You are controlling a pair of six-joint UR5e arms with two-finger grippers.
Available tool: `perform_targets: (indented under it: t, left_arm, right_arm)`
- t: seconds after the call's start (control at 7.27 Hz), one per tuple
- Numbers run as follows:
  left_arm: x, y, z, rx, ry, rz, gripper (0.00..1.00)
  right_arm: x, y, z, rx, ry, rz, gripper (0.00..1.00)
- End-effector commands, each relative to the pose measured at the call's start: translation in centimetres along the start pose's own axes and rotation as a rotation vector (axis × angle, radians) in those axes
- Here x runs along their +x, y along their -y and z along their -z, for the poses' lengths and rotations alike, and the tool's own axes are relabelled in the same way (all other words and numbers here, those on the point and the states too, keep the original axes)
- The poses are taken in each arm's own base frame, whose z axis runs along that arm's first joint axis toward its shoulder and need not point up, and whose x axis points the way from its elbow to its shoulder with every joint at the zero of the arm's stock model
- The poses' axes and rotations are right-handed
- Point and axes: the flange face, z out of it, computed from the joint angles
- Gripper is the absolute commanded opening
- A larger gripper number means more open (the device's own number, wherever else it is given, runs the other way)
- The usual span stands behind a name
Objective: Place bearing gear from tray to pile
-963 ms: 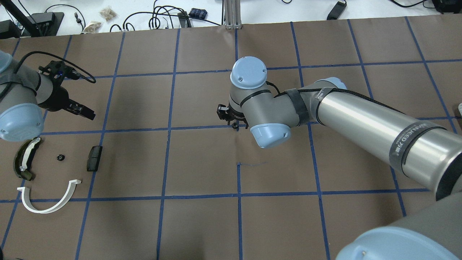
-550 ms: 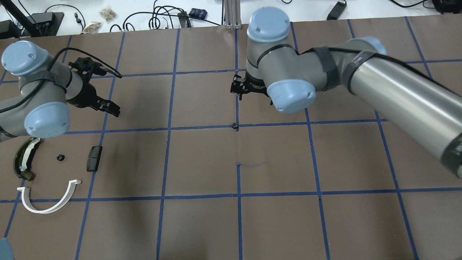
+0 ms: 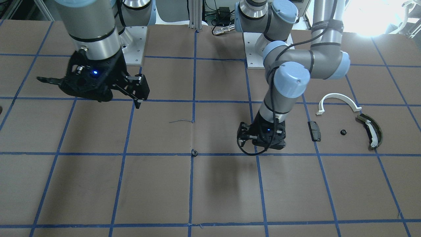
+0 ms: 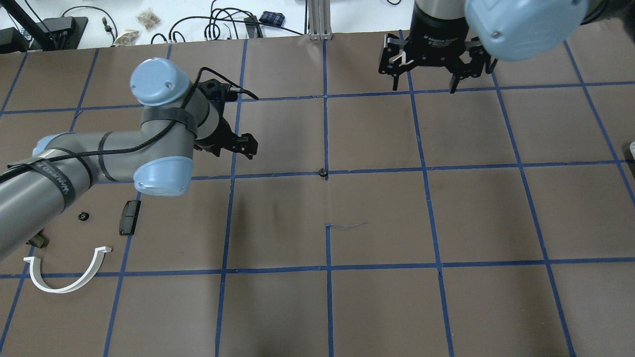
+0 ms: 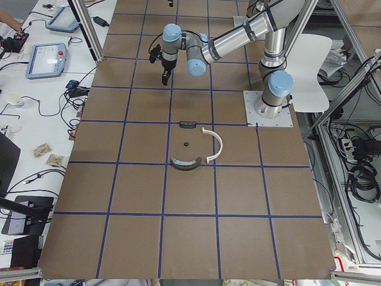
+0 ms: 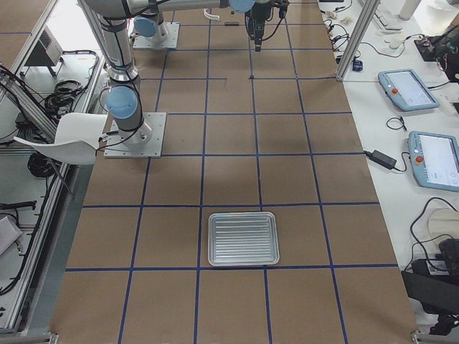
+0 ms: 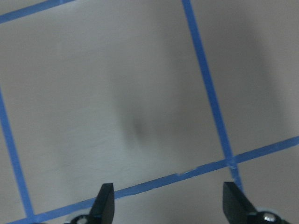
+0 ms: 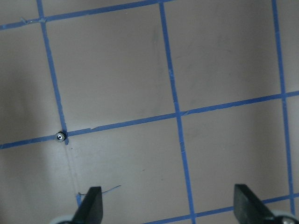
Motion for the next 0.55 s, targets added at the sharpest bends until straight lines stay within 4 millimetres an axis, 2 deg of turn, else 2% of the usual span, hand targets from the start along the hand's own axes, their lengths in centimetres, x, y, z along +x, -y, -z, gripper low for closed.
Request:
perform_targets:
  t: [0.0, 0.14, 0.28, 0.41]
  left_arm:
    - [9.1, -0.6, -2.8, 0.000, -0.038, 0.111, 0.85]
    - [12.0, 0.1, -3.4, 0.001, -0.045, 0.148, 0.89]
    - [14.7, 0.2, -4.6, -0.006, -0.040, 0.172, 0.85]
    - [15.6, 0.4, -5.7, -0.016, -0.037, 0.161, 0.73]
  right_arm:
    - [5.1, 0.8, 2.1, 0.015, 0.001, 0.096, 1.00]
    - [5.5, 1.0, 2.2, 0.022, 0.000, 0.094, 1.00]
    - [5.5, 1.0, 2.2, 0.025, 0.000, 0.090, 1.00]
    - [5.5, 0.9, 2.3, 0.025, 0.001, 0.090, 1.00]
